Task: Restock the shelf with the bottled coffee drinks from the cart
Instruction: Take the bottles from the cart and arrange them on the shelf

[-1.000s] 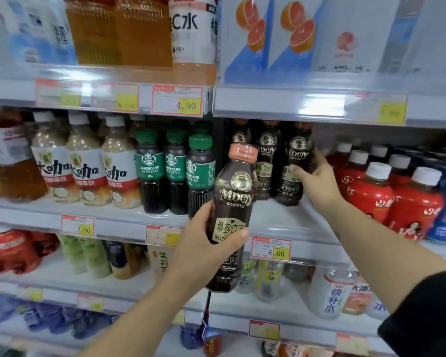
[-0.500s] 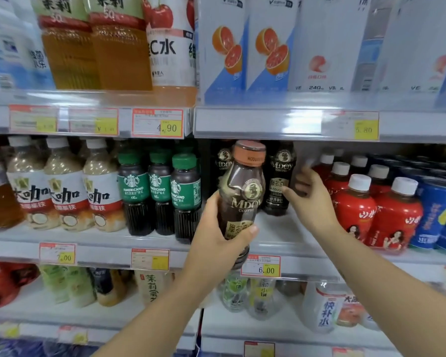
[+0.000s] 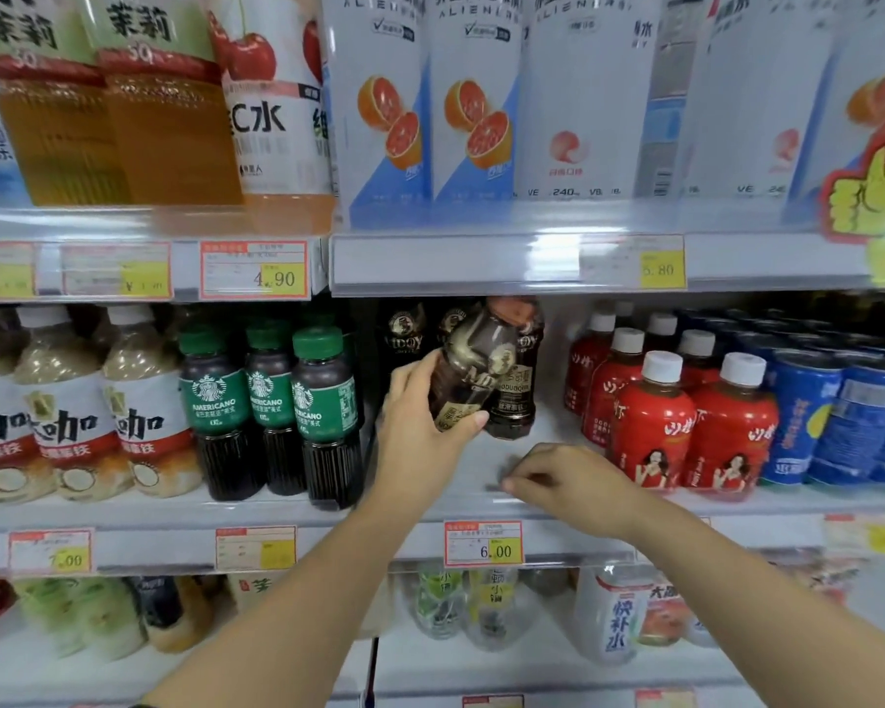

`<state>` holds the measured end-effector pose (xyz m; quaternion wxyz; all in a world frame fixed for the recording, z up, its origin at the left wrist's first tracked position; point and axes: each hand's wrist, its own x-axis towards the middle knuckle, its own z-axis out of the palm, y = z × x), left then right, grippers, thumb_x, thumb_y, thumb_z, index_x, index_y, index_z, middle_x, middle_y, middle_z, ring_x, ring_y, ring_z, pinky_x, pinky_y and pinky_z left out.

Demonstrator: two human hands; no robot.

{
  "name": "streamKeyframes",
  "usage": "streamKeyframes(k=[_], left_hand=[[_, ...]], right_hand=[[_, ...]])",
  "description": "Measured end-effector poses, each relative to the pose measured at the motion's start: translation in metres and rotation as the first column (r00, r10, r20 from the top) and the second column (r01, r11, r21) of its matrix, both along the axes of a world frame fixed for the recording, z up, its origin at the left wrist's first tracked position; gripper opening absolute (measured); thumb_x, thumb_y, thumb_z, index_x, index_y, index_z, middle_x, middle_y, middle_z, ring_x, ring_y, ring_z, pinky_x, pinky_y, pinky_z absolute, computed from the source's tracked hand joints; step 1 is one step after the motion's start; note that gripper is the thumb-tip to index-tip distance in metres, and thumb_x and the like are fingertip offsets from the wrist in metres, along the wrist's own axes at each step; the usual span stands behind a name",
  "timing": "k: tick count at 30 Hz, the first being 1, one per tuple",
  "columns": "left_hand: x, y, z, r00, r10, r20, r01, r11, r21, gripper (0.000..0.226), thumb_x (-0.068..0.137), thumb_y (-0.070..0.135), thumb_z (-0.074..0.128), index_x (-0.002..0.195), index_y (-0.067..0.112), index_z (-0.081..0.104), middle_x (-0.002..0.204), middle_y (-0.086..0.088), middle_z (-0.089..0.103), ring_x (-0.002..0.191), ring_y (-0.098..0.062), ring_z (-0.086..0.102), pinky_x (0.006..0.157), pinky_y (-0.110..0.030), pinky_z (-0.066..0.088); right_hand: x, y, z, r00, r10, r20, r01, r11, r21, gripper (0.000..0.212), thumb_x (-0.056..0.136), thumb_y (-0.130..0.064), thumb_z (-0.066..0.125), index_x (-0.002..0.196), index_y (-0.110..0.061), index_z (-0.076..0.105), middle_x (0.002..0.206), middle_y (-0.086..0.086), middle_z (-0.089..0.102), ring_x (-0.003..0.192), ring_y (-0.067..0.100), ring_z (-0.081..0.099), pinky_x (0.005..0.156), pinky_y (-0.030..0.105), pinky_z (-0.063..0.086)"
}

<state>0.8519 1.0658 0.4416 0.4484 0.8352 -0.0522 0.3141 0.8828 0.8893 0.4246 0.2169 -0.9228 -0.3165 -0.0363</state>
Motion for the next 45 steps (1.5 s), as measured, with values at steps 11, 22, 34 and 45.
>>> streamKeyframes(k=[11,22,34,45], left_hand=[[0.017,0.010,-0.012,0.993,0.001,-0.121,-0.044,0.934,-0.355,0.077,0.085,0.019,0.068,0.146,0.020,0.021,0.131,0.001,0.052,0.117,-0.019,0.052,0.102,-0.043,0.042],[-0.040,0.000,-0.025,0.993,0.027,0.115,-0.041,0.992,0.121,0.079,0.089,0.023,0.062,0.150,0.021,0.011,0.147,0.004,0.013,0.130,0.007,0.018,0.100,0.001,0.011],[-0.240,0.216,-0.213,0.906,0.331,-0.264,-0.290,0.940,0.182,0.022,0.089,0.026,0.050,0.105,0.023,0.064,0.093,0.016,0.062,0.084,-0.005,0.057,0.067,-0.009,0.040],[-0.424,0.426,-0.374,0.477,0.530,-0.701,-0.616,0.770,0.163,0.027,0.091,0.009,0.054,0.112,0.022,0.065,0.101,0.016,0.061,0.094,-0.010,0.060,0.077,-0.022,0.044]], right_hand=[[-0.003,0.002,-0.004,0.997,-0.058,0.056,0.057,0.998,0.024,0.029,0.091,-0.046,0.051,0.104,-0.027,0.070,0.088,-0.023,0.049,0.087,-0.001,0.044,0.062,0.007,0.028],[-0.034,0.012,-0.019,0.882,-0.157,0.445,0.059,0.972,0.226,0.024,0.086,-0.029,0.056,0.103,-0.020,0.069,0.101,-0.005,0.066,0.097,0.018,0.058,0.085,0.035,0.047],[-0.152,0.235,-0.156,0.911,0.401,0.095,-0.412,0.891,0.190,0.025,0.086,-0.024,0.049,0.088,-0.010,0.070,0.083,0.001,0.068,0.082,0.008,0.050,0.073,0.017,0.040],[-0.267,0.487,-0.354,0.789,0.380,-0.483,-0.399,0.914,0.067,0.018,0.084,-0.009,0.061,0.100,-0.013,0.068,0.091,-0.008,0.058,0.085,0.010,0.055,0.079,0.024,0.043]])
